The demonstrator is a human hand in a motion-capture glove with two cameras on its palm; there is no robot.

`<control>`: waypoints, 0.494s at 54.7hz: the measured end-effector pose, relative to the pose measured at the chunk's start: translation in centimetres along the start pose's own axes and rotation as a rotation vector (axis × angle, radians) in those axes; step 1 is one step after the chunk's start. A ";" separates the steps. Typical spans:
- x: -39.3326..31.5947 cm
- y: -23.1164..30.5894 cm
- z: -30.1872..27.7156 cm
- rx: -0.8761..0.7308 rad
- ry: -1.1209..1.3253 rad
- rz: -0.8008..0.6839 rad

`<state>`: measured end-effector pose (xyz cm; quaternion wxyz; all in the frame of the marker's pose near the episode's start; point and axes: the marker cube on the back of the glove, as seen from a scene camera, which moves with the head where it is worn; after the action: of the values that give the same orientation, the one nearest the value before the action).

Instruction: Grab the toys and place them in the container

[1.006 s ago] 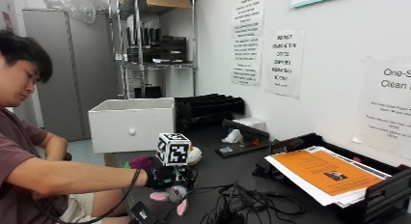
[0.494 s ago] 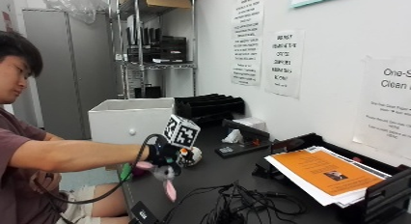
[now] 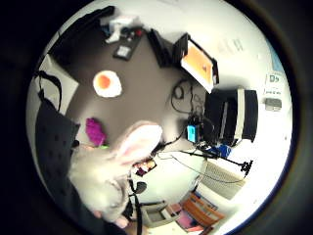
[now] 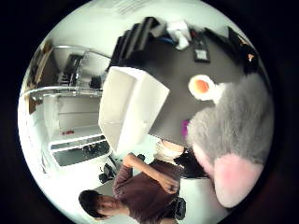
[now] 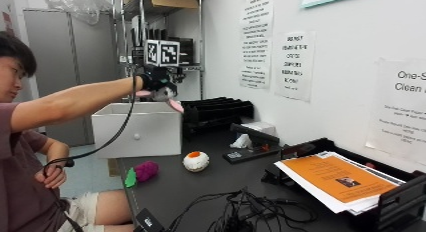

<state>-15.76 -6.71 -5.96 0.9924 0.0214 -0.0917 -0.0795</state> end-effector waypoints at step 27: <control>-29.4 -3.7 -4.1 0.177 -0.003 -0.433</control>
<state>-44.07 -5.49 -15.46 0.9463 0.1275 -0.0929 -0.2823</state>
